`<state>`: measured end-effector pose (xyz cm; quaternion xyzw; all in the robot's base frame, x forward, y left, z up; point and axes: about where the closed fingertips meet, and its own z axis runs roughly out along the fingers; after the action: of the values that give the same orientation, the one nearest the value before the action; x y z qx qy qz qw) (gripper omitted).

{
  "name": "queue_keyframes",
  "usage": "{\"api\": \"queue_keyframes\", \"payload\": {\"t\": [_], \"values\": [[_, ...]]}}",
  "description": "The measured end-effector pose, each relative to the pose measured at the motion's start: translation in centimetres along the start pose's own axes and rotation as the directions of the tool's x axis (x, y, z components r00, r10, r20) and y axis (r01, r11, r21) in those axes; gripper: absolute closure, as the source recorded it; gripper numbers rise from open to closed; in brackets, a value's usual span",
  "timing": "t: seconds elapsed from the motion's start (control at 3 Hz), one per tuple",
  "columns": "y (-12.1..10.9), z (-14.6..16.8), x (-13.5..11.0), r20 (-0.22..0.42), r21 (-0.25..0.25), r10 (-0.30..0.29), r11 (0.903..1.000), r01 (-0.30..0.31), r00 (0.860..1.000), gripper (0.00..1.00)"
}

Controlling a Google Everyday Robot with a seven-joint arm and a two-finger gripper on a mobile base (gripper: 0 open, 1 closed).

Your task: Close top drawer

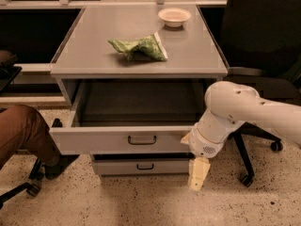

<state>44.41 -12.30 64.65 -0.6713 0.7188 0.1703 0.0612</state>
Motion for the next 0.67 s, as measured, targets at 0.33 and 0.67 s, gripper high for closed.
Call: {"api": "queue_keyframes", "payload": {"t": [0.33,0.67], "values": [[-4.1,0.3,0.6,-0.001,0.032,0.002,0.9995,-0.002,1.0,0.0],[-5.5,0.3,0.8,0.0,0.048,0.006,0.9988,-0.006,1.0,0.0]]}}
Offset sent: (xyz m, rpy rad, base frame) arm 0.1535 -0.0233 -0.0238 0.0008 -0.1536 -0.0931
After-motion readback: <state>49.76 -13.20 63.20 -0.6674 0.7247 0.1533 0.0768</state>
